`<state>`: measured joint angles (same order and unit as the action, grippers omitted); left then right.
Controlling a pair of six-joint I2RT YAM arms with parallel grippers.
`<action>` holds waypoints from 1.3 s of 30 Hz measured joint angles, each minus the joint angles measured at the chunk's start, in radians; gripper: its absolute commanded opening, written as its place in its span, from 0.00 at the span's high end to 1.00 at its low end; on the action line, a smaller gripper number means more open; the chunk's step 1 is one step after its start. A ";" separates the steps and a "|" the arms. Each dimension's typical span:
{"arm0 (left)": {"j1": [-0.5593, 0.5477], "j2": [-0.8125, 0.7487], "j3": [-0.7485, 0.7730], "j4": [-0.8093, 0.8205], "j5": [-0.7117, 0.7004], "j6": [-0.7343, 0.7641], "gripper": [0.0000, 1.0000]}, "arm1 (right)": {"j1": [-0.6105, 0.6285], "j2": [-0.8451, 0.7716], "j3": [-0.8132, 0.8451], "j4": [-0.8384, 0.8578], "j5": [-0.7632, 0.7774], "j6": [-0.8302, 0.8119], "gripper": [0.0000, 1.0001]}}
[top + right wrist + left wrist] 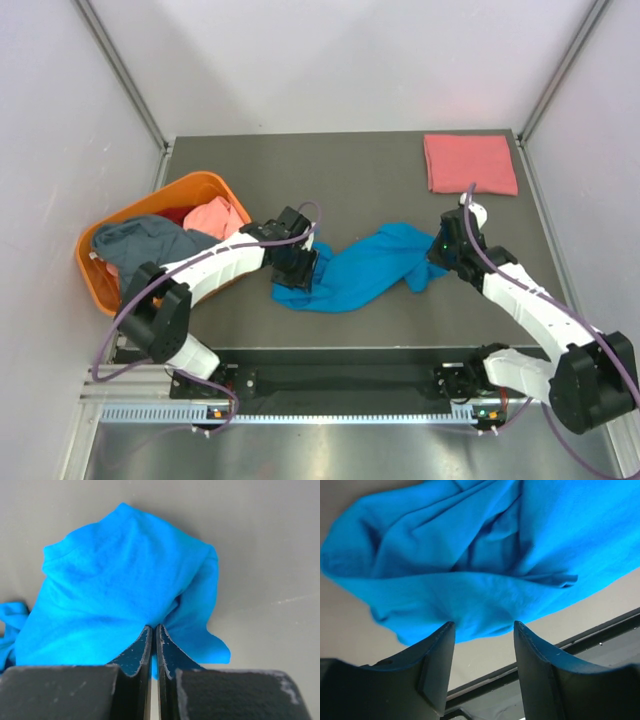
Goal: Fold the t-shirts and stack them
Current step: Flatten the tshirt out
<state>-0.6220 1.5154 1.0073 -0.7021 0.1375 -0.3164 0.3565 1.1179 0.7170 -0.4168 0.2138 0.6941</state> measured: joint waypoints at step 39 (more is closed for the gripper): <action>-0.131 -0.203 0.596 -0.267 -0.665 -0.023 1.00 | -0.287 -0.234 0.296 -0.317 -0.029 -0.172 1.00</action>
<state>-0.7532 1.3128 1.6035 -0.9688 -0.5270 -0.3397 0.0692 0.8841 1.0130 -0.7341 0.1848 0.5220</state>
